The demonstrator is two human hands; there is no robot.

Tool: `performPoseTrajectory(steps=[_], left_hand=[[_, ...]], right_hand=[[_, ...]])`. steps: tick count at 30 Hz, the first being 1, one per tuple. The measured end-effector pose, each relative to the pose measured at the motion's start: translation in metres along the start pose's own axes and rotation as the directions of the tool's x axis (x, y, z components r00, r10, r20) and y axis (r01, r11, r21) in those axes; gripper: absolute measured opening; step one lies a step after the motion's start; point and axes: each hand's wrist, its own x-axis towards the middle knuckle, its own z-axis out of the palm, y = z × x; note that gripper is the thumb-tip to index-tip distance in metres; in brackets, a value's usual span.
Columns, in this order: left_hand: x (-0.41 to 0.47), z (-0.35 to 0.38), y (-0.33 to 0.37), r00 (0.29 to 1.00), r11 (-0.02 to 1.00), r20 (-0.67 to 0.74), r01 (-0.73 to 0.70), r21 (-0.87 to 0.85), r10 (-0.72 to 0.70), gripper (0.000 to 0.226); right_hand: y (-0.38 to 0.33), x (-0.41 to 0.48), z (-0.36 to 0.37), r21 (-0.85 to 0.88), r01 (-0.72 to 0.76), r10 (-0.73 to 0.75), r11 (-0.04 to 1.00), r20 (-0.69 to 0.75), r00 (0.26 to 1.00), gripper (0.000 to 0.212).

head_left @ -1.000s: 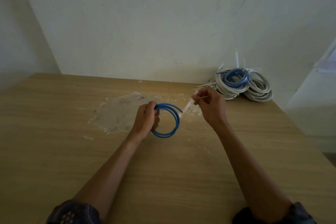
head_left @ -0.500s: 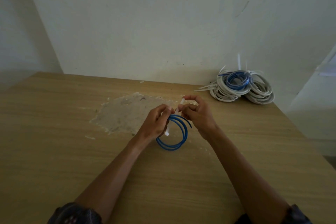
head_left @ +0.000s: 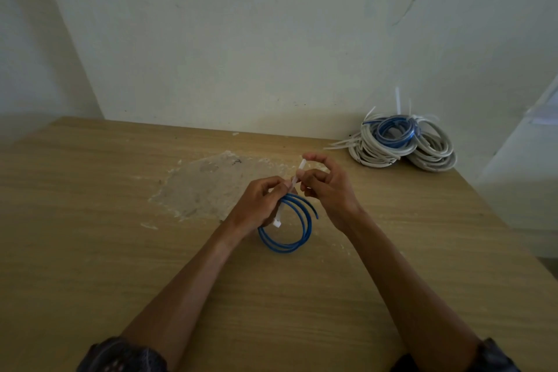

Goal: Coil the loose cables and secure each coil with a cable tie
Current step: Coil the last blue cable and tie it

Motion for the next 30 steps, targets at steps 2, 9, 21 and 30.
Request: performPoseTrajectory(steps=[2,9,21,30], left_hand=[[-0.001,0.001,0.001,1.0,1.0,0.001,0.016,-0.012,-0.016,0.029],[-0.003,0.003,0.001,0.997,0.981,0.039,0.069,-0.179,-0.063,0.029],[-0.003,0.004,0.002,0.959,0.841,0.219,0.266,-0.471,-0.181,0.025],[0.002,-0.006,-0.002,0.968,0.855,0.037,0.237,-0.462,-0.249,0.029]], right_hand=[[0.001,0.001,0.001,-0.008,-0.02,0.02,1.0,0.016,1.0,0.037],[0.0,0.001,-0.001,0.018,-0.017,0.016,1.0,0.056,0.998,0.028],[0.002,0.001,0.0,0.09,-0.109,0.104,0.99,0.06,0.993,0.018],[-0.006,-0.009,0.016,-0.517,0.126,-0.081,0.847,0.108,0.991,0.028]])
